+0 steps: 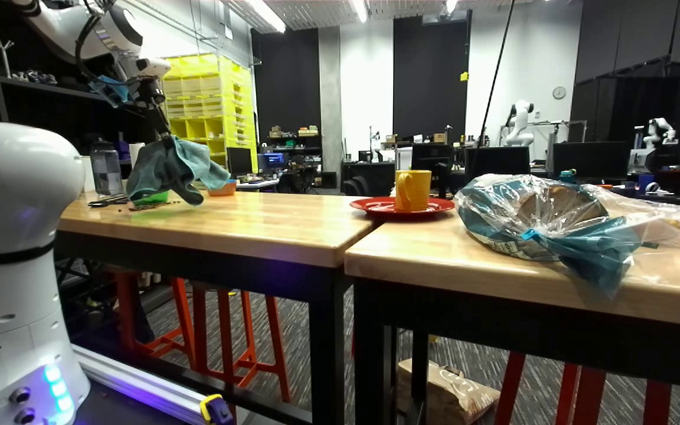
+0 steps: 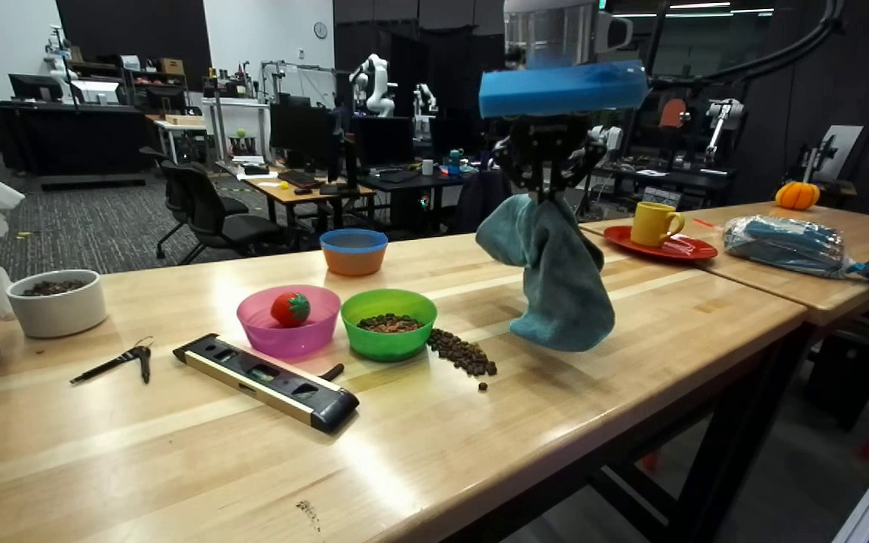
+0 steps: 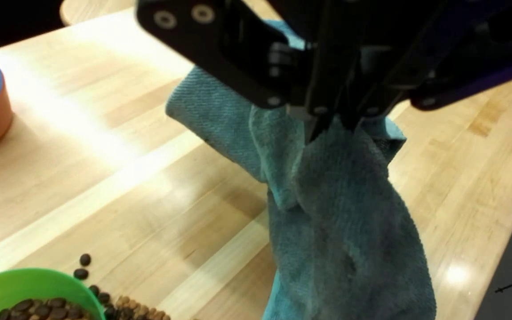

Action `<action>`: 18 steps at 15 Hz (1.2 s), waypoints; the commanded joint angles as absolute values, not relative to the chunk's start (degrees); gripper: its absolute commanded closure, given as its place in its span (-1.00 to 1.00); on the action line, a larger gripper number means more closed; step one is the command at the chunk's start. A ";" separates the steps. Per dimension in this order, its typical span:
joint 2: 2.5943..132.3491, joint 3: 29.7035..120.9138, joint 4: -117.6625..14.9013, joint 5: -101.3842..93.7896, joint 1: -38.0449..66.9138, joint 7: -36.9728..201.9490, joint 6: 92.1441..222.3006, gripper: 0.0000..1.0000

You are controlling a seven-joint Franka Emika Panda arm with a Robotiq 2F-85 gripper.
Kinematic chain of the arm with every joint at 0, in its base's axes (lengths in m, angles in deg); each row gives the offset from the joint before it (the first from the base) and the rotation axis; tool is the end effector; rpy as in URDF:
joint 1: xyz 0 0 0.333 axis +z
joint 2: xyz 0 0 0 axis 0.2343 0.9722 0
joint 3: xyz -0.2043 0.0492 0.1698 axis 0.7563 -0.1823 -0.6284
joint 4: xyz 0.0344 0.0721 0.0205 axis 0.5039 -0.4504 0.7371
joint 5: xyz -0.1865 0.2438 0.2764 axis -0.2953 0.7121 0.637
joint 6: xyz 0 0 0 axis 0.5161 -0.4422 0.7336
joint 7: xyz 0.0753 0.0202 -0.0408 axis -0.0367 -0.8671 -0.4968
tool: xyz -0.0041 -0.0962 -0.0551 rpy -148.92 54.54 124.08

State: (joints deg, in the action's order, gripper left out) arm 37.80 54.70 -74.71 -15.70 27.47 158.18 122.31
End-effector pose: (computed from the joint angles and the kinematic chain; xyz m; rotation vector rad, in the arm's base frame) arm 0.4530 0.2472 0.4917 2.6479 -1.1594 0.3322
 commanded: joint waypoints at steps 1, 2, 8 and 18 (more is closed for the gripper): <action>33.45 54.88 -74.66 -18.38 25.63 154.39 121.98 0.96; 34.73 55.52 -73.75 -17.72 25.17 151.42 121.55 0.96; 31.52 59.17 -74.70 -17.47 21.48 140.36 124.25 0.96; 37.84 70.96 -72.41 -19.91 9.08 123.25 127.12 0.96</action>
